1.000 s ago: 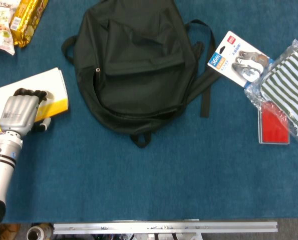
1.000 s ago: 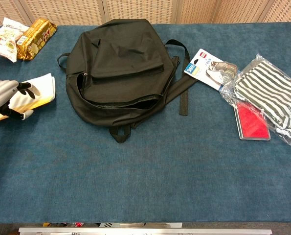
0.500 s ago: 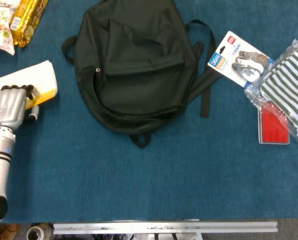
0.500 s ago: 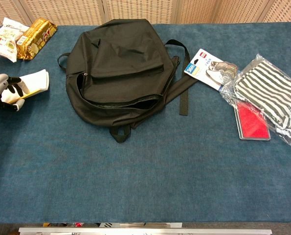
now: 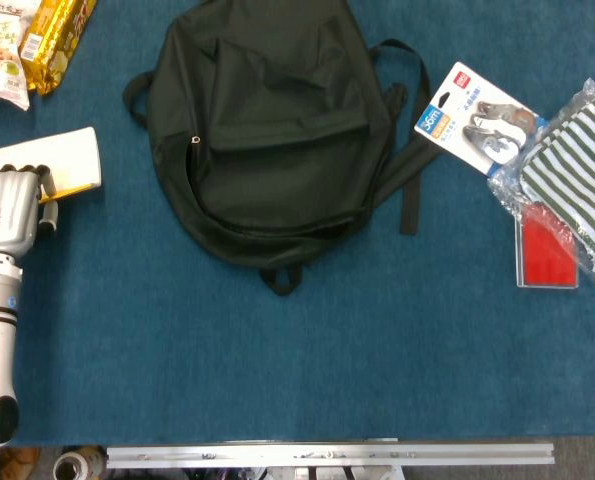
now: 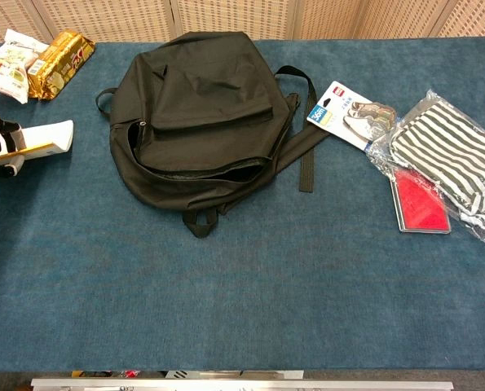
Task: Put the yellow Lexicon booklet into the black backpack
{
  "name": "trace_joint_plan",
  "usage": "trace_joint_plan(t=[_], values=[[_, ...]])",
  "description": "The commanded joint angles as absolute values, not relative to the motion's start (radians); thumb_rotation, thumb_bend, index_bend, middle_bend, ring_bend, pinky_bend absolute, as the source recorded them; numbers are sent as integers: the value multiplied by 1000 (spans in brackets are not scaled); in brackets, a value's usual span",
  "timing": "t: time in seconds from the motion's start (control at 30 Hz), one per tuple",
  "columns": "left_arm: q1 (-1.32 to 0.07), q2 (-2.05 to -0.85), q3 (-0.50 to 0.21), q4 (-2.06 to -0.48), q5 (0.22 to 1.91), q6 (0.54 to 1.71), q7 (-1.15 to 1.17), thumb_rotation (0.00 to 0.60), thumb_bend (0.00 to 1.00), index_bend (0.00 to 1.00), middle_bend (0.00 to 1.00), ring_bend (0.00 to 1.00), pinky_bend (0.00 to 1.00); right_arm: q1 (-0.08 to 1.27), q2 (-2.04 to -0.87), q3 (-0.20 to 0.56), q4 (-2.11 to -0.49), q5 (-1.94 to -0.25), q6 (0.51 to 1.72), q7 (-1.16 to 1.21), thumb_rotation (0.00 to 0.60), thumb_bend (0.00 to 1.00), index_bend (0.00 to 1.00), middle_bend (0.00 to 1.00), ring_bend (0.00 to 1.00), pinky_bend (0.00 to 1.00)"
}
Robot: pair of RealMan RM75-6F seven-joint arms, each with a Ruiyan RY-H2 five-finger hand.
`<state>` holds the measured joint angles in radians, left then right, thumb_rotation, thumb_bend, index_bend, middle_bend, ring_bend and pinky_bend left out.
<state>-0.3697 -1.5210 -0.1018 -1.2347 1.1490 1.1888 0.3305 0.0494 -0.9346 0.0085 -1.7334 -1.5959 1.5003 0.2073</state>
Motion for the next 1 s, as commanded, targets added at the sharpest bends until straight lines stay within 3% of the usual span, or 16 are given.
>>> trace_joint_plan(t=[0.03, 0.4, 0.77, 1.0], values=[[-360, -1516, -94, -1227, 1181, 1213, 310, 600, 433, 623, 563, 474, 473, 52, -935, 8, -1739, -1601, 1499, 202, 600, 89, 290, 330, 220, 352], [-327, -1478, -74, -1190, 1328, 1334, 202, 600, 433, 708, 611, 498, 496, 87, -947, 15, -1812, -1632, 1466, 129, 600, 87, 290, 330, 220, 352], [-303, -1411, -20, -1208, 1530, 1473, 65, 600, 406, 721, 618, 499, 496, 210, -931, 14, -1950, -1629, 1256, 65, 600, 64, 290, 330, 220, 353], [-291, -1377, 4, -1256, 1636, 1559, 37, 600, 398, 720, 621, 498, 496, 314, -968, 55, -2006, -1560, 1116, 16, 600, 58, 290, 330, 220, 354]])
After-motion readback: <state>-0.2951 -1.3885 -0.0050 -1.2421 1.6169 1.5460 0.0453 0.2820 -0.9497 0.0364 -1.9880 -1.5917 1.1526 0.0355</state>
